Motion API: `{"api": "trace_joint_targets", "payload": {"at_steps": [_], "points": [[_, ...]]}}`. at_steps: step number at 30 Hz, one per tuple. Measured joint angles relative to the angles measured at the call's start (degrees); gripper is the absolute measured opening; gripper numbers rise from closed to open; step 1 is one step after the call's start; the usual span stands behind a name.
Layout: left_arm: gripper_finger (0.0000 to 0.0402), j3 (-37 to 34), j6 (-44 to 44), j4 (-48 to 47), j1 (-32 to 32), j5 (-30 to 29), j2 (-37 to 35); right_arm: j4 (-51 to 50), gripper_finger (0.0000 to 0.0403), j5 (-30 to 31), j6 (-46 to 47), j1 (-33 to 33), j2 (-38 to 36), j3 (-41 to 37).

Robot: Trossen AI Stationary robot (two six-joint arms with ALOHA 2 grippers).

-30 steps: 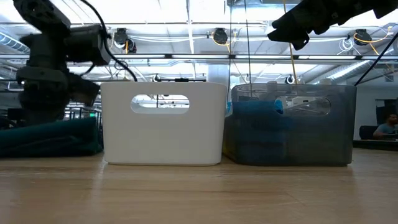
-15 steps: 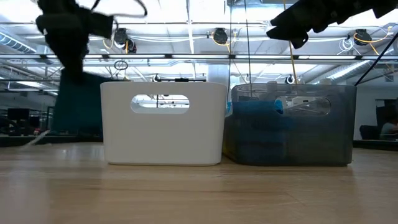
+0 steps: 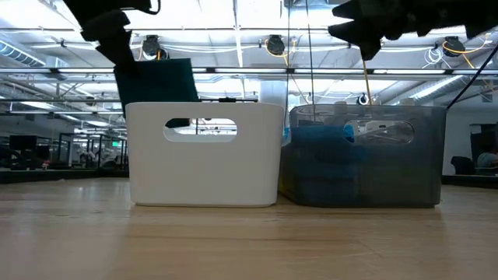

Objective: Pick & Place Kitchen Items
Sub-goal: Put the dark green microfiber into the yellow bin

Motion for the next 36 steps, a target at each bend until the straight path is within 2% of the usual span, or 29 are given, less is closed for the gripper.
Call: {"api": "trace_joint_targets", "payload": {"at_steps": [5, 8, 16, 22, 31, 36], "points": [[0.0010, -0.02, 6.48, 4.60, -0.30, -0.05, 2.49, 20.02, 0.0173, 0.17, -3.31, -0.80, 0.02, -8.51], [0.0010, -0.02, 11.54, 8.94, 0.67, 1.20, 3.46, 27.57, 0.0173, 0.20, -2.94, -1.91, 0.00, -11.05], [0.0010, -0.02, 19.07, 16.32, 2.80, 5.44, 3.46, 25.43, 0.0173, 0.06, -2.96, -2.23, 1.43, -8.54], [0.0012, -0.02, 20.21, 17.25, 4.17, 6.11, 3.47, 17.66, 0.0179, 0.15, -5.69, -2.23, 8.51, -0.09], [0.0010, -0.02, 25.58, 18.32, 4.33, 5.78, 3.47, 13.27, 0.0223, 0.34, -14.78, -2.35, 28.98, 17.73], [0.0011, -0.02, 28.12, 19.47, 4.57, 5.41, 4.51, 4.67, 0.0237, 6.02, -19.40, -2.78, 40.87, 30.95]]}}
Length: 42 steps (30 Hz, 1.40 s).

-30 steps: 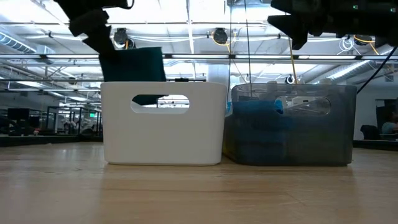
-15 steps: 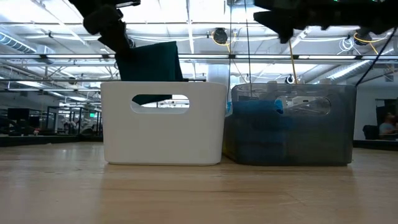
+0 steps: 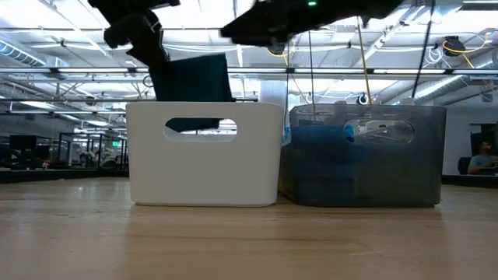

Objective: Pick & Place Kitchen Items
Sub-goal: Put the dark green microfiber into the yellow bin

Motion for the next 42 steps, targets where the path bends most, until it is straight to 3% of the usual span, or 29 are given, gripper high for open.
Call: {"api": "trace_joint_targets", "payload": {"at_steps": [6, 11, 22, 27, 33, 42], "points": [[0.0010, 0.00, 1.84, 0.31, 1.93, 1.24, 3.18, -10.49, 0.0243, -0.31, -2.67, 0.07, 9.62, 13.32], [0.0015, 0.00, 2.67, 0.94, 3.65, 2.95, 4.51, -15.89, 0.0225, -0.27, -7.54, -0.72, 14.20, 17.57], [0.0017, 0.00, 1.94, 0.98, 3.06, 3.99, 4.40, -19.02, 0.0174, -0.46, -5.37, -4.00, 14.28, 17.65], [0.0009, 0.00, 1.93, 1.54, 2.69, 3.98, 4.38, -21.42, 0.0160, -6.59, -5.07, -5.11, 14.29, 17.65], [0.0020, 0.00, 1.34, 1.62, 2.91, 3.62, 4.38, -21.24, 0.0139, -7.77, -5.13, -5.07, 14.19, 17.65], [0.0010, 0.00, 1.65, 1.62, 2.91, 3.43, 4.38, -21.57, 0.0083, -5.08, -5.18, -4.73, 14.23, 17.65]]}}
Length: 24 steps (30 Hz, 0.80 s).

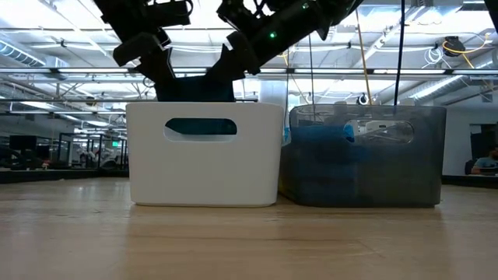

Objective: Pick & Place Kitchen Items
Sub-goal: Put the dark green microfiber into the yellow bin

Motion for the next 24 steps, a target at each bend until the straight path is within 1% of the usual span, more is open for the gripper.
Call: {"api": "trace_joint_targets", "payload": {"at_steps": [3, 5, 9, 12, 16, 19, 24], "points": [[0.0021, 0.00, -0.13, 0.00, 0.00, -0.38, 0.00, 0.29, 0.0064, 3.45, -1.21, 0.48, 0.00, 0.00], [0.0022, 0.00, -0.18, 0.00, 0.00, -0.72, 0.00, 0.29, 0.0054, 3.48, -2.67, 0.81, 0.00, 0.00], [0.0009, 0.00, -0.06, 0.06, -0.02, -0.85, -0.02, 0.29, 0.0040, 3.30, -4.97, 1.84, 0.00, 0.00], [0.0010, 0.00, 0.05, 0.62, 0.00, -0.86, -0.02, 0.28, 0.0029, 3.28, -5.37, 2.02, 0.00, 0.00], [0.0041, 0.00, 0.72, 1.35, 0.00, -1.49, -0.02, -1.15, 0.0005, 3.30, -4.45, 1.94, -0.34, 0.00], [0.0073, 0.00, 2.65, 2.85, 0.00, -1.54, -0.27, -4.44, 0.0004, 3.27, -3.34, 1.93, -2.17, -0.07], [0.0109, 0.02, 3.10, 4.16, 0.00, -0.67, -4.08, -9.20, 0.0001, 3.14, -0.47, 1.93, -5.67, -0.13]]}}
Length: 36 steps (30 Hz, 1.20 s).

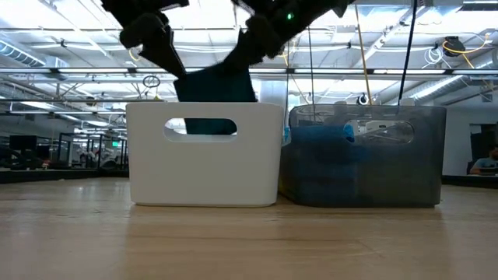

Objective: Pick & Place Kitchen Items
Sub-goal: Put the dark green microfiber into the yellow bin

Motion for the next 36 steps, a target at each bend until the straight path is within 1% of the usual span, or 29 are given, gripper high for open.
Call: {"api": "trace_joint_targets", "payload": {"at_steps": [3, 8, 14, 20, 22, 25, 28, 31, 36], "points": [[0.0120, 0.03, -0.70, 0.54, 0.00, 1.37, -3.10, -2.14, 0.0001, 0.09, 1.51, 0.00, -2.24, -0.37], [0.0123, 0.09, -2.19, 0.26, -0.16, 3.16, -7.15, -2.45, 0.0001, -0.04, 2.08, -0.63, -7.29, -5.26], [0.0124, 0.00, -2.11, -0.94, -0.15, 3.49, -8.16, 6.32, 0.0000, -0.37, 3.52, -3.91, -16.91, -16.15], [0.0124, -0.02, -1.44, -0.87, 0.10, 3.47, -7.52, 19.50, 0.0000, -8.68, 5.25, -10.68, -26.15, -29.23], [0.0124, -0.04, -1.27, -1.17, 0.12, 3.48, -7.36, 21.91, 0.0000, -10.97, 6.18, -13.68, -28.05, -32.83], [0.0124, -0.02, -0.64, -0.14, 0.50, 3.54, -7.58, 24.22, 0.0000, -15.93, 6.59, -18.41, -29.56, -37.11], [0.0124, -0.04, -0.15, 0.28, 1.03, 3.97, -7.44, 25.29, 0.0000, -21.11, 7.06, -22.49, -29.35, -39.80], [0.0124, -0.02, -0.20, 0.90, 1.81, 3.99, -7.52, 26.42, 0.0000, -27.14, 10.12, -25.29, -27.91, -40.63], [0.0124, -0.02, -0.22, 0.71, 2.84, 4.19, -7.50, 26.91, 0.0000, -40.20, 16.19, -26.23, -26.75, -40.04]]}}
